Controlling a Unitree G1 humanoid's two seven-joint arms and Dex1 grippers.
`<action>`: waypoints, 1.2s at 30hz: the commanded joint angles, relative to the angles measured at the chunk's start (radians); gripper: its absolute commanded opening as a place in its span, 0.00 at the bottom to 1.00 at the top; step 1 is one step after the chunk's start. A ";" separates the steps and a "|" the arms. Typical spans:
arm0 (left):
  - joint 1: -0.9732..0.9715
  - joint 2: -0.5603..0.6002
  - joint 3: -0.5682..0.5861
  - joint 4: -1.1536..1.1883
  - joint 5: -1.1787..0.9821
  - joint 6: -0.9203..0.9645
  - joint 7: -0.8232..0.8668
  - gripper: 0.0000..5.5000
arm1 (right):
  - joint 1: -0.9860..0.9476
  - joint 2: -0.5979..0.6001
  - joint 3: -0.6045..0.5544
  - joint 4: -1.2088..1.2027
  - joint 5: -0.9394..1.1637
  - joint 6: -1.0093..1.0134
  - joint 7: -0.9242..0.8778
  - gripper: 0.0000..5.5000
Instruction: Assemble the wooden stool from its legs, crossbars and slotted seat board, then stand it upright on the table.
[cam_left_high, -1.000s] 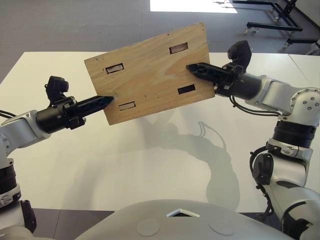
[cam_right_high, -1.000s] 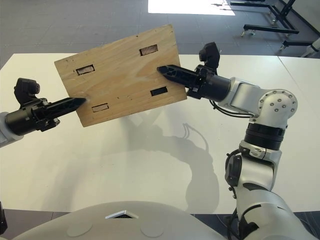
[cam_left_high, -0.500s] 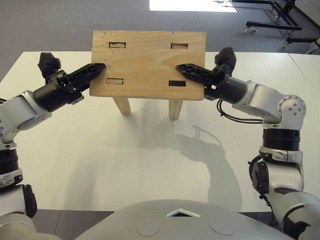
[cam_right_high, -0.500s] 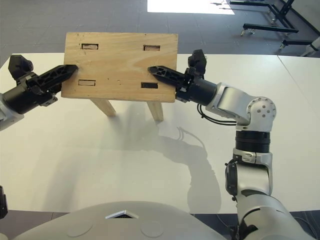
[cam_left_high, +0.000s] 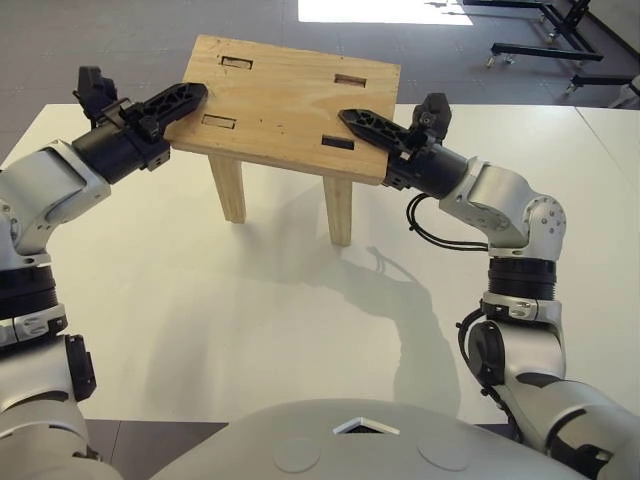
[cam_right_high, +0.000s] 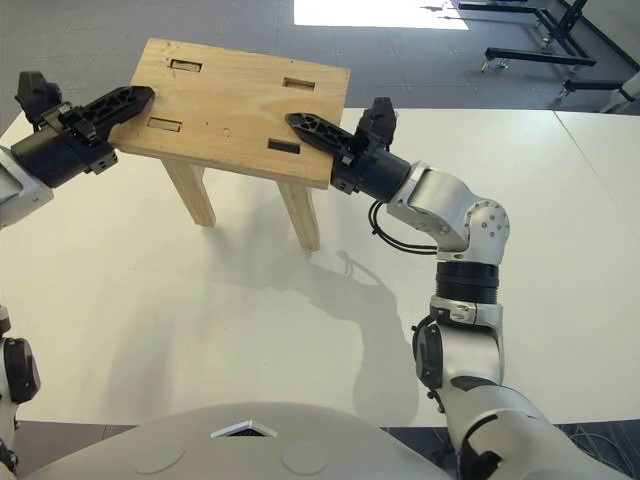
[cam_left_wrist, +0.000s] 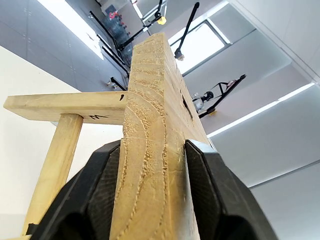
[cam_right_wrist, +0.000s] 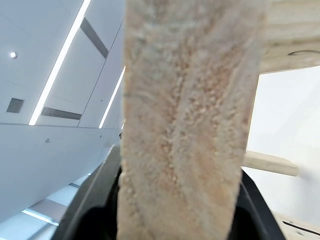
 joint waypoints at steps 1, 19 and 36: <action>-0.017 -0.030 -0.109 -0.044 -0.008 0.067 0.059 0.33 | -0.069 0.027 0.055 -0.039 -0.024 -0.075 -0.097 0.29; 0.049 -0.068 -0.127 0.048 0.047 0.074 0.100 0.33 | -0.079 0.042 0.096 0.031 -0.063 -0.149 -0.243 0.83; 0.091 -0.072 -0.151 0.102 0.090 0.097 0.111 0.33 | -0.043 -0.019 0.094 0.070 -0.160 -0.088 -0.218 0.83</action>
